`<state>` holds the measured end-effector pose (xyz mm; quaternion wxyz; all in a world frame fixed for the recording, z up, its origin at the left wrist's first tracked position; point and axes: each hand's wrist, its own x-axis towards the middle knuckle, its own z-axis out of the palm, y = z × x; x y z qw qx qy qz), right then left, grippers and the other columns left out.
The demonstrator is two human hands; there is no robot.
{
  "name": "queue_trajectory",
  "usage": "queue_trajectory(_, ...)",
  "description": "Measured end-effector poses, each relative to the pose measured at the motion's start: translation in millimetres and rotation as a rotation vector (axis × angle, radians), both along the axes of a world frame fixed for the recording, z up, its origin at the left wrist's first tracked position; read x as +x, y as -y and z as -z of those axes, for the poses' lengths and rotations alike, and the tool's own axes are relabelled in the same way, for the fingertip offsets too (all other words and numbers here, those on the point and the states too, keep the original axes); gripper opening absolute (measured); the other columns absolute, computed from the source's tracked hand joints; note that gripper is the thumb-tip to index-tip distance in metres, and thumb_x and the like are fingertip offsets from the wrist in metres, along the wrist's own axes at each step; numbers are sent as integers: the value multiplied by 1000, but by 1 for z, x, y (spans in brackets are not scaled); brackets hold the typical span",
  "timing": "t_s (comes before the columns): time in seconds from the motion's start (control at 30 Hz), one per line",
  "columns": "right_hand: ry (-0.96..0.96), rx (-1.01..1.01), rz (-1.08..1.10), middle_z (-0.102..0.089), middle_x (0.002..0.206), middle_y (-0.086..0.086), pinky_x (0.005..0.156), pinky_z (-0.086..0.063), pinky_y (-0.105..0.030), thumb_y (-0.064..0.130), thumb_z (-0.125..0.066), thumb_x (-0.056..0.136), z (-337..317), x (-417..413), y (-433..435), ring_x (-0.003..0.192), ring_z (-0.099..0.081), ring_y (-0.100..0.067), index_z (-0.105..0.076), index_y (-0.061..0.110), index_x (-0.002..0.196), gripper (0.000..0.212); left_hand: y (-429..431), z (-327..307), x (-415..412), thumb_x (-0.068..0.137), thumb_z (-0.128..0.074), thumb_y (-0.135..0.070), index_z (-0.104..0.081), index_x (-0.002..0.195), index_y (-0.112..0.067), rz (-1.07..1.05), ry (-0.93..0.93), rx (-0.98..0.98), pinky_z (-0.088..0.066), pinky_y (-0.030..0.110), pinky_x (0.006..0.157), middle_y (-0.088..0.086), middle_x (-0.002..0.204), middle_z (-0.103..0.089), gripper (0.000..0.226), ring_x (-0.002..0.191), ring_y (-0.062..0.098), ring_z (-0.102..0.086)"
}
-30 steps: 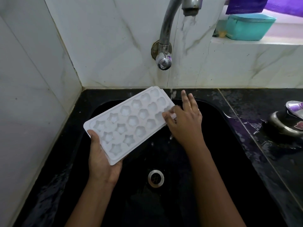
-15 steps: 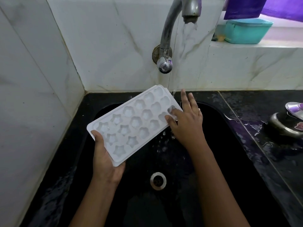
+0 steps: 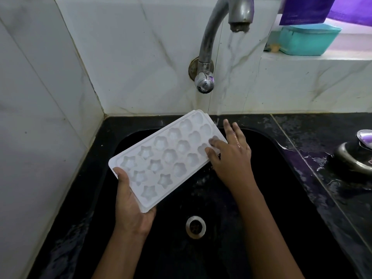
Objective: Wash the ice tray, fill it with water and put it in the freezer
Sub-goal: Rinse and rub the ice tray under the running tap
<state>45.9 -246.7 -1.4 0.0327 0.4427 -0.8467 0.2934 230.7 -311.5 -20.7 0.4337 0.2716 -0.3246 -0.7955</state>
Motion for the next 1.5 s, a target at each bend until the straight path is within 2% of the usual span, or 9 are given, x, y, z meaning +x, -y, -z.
queue_trajectory(0.1,-39,-56,11,-29,153,-7,109,-24,-55,31,-59,86,2,0,1,144,-17,-25,-71,17,96,21,0,0,0,91,-27,-64,-50,138,-22,-3,7,0,-52,50,93,7,129,-65,67,116,29,-64)
queue_trajectory(0.23,39,35,52,-16,158,3,112,-10,-44,38,-60,87,3,-5,-4,145,-1,-13,-67,24,104,23,0,1,1,90,-27,-65,-49,139,-22,2,15,3,-51,50,93,7,129,-65,69,117,29,-63)
queue_trajectory(0.53,65,69,35,-8,159,2,113,-12,-46,36,-55,92,8,-2,-1,146,3,-16,-63,25,115,27,-2,0,-1,92,-25,-64,-52,135,-23,-10,38,4,-56,45,88,7,125,-68,65,112,27,-66)
queue_trajectory(0.67,52,31,13,-16,158,2,113,-13,-46,32,-59,90,8,-2,0,146,-1,-16,-66,22,108,23,-3,-1,-1,93,-23,-62,-51,136,-23,-12,38,-8,-56,45,87,7,126,-67,65,112,27,-66)
queue_trajectory(0.8,97,45,70,-13,158,4,113,-9,-44,40,-60,88,8,-6,-4,145,1,-12,-65,25,103,23,-5,0,-1,95,-21,-60,-51,136,-22,-11,37,-7,-57,43,87,6,127,-67,63,114,26,-65)
queue_trajectory(0.93,112,74,45,-6,159,3,114,-9,-46,41,-54,91,11,-4,-2,145,5,-14,-61,27,117,30,-5,0,-2,94,-20,-61,-53,133,-23,-17,47,-5,-57,43,87,5,125,-68,63,112,26,-66)
queue_trajectory(1.2,92,4,22,-19,157,2,113,-14,-48,32,-59,89,14,-4,-1,146,-3,-16,-65,21,106,21,-3,2,-1,94,-19,-63,-48,140,-20,4,47,23,-55,47,90,9,130,-64,69,116,29,-63)
queue_trajectory(1.4,97,27,74,-15,158,2,112,-13,-46,41,-56,90,18,-5,-1,146,-1,-14,-65,23,106,26,-3,0,-3,93,-22,-62,-54,131,-23,-8,37,60,-60,38,75,6,123,-69,63,109,26,-68)
queue_trajectory(1.5,80,-15,34,-18,157,-1,112,-17,-51,35,-59,90,19,-5,0,146,-5,-19,-67,22,109,24,-3,2,-3,93,-22,-62,-57,127,-23,-4,34,76,-60,36,70,6,119,-70,62,104,25,-70)
